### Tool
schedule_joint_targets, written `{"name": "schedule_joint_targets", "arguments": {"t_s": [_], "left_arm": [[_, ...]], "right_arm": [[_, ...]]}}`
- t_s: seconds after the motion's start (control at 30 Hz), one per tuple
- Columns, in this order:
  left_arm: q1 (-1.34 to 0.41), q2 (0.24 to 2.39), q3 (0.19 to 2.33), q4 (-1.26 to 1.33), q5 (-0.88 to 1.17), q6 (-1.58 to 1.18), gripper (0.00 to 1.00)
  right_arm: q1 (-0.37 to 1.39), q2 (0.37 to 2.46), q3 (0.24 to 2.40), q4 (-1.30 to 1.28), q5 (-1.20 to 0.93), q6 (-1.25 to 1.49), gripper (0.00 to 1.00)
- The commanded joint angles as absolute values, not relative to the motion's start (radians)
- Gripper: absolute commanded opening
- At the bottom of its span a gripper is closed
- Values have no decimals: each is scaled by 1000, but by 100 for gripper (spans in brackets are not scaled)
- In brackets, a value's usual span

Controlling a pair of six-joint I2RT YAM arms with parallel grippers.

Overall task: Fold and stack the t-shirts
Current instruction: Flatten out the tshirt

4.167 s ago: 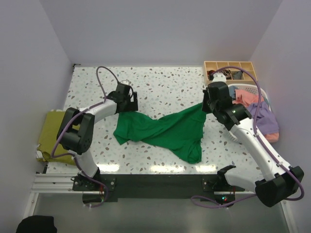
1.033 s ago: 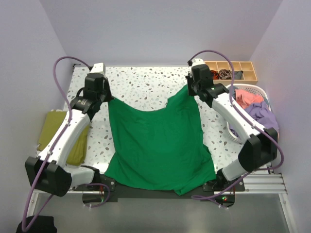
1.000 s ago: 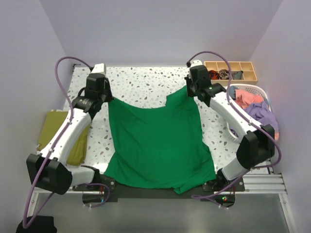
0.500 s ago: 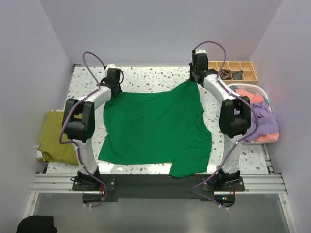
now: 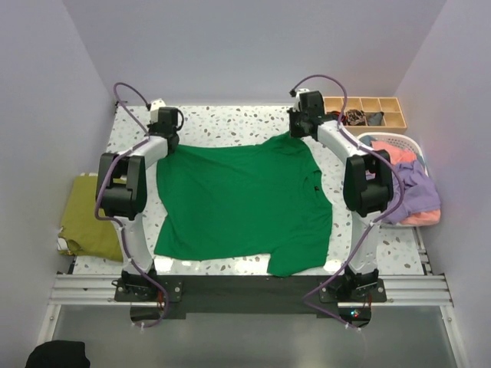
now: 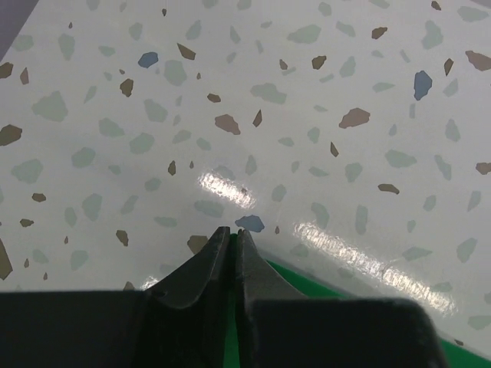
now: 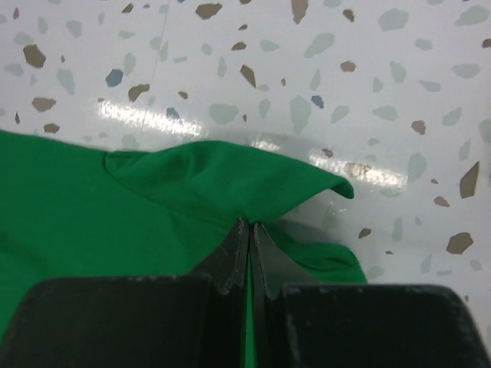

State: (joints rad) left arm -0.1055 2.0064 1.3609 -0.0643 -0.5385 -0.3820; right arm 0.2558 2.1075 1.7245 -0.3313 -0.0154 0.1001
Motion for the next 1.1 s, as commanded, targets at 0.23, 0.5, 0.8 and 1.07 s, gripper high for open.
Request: {"name": "schedule_joint_targets", "arguments": {"t_s": [0.23, 0.5, 0.8, 1.07], "left_arm": [[-106, 2069, 1465, -150, -485, -413, 30], [-106, 2076, 1479, -178, -433, -437, 73], [-107, 2072, 1456, -158, -365, -456, 78], [-107, 2075, 1451, -155, -351, -449, 78]], "right_arm": [[353, 2066, 1623, -696, -386, -31, 0], [411, 1887, 1422, -618, -110, 136, 54], [312, 1909, 1476, -463, 150, 183, 62], [245, 2006, 1520, -394, -87, 224, 58]]}}
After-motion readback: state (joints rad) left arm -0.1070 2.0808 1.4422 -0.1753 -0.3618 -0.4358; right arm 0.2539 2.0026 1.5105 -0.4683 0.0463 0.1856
